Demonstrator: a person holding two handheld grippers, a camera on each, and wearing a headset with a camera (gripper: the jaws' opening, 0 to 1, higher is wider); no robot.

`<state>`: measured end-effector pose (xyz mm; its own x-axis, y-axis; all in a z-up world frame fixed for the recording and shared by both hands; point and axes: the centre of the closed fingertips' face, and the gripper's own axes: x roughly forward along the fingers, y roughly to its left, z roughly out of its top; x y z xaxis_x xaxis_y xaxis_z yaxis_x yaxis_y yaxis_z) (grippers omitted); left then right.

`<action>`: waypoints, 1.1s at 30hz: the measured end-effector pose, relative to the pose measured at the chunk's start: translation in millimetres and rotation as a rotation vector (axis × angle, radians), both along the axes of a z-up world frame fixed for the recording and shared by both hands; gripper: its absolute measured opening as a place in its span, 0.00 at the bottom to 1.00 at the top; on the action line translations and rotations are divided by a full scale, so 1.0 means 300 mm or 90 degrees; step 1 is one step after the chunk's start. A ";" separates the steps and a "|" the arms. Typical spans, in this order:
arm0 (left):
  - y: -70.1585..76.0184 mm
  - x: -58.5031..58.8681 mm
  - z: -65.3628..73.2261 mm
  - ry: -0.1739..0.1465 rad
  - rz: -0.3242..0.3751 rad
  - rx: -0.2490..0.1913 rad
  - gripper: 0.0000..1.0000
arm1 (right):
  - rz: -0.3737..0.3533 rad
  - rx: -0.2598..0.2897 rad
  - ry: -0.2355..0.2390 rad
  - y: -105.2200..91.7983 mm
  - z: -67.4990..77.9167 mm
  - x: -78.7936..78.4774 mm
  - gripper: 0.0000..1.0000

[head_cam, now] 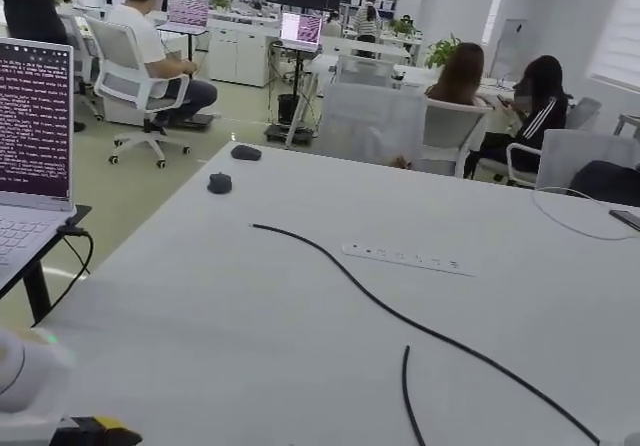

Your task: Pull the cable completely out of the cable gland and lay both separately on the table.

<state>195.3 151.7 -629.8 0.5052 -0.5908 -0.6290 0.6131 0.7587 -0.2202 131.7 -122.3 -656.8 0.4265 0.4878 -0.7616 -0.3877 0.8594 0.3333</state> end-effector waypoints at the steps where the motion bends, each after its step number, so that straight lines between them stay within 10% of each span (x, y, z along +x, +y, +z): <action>1: 0.000 0.001 0.000 0.000 0.000 0.000 0.37 | -0.001 0.001 0.000 0.001 -0.001 0.000 0.41; 33: -0.038 0.074 0.045 -0.015 -0.007 0.006 0.37 | 0.009 0.012 0.003 -0.025 0.011 0.001 0.41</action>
<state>217.5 140.4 -616.3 0.5131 -0.5906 -0.6228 0.6261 0.7539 -0.1990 132.1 -129.7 -653.5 0.4166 0.5084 -0.7536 -0.3978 0.8474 0.3516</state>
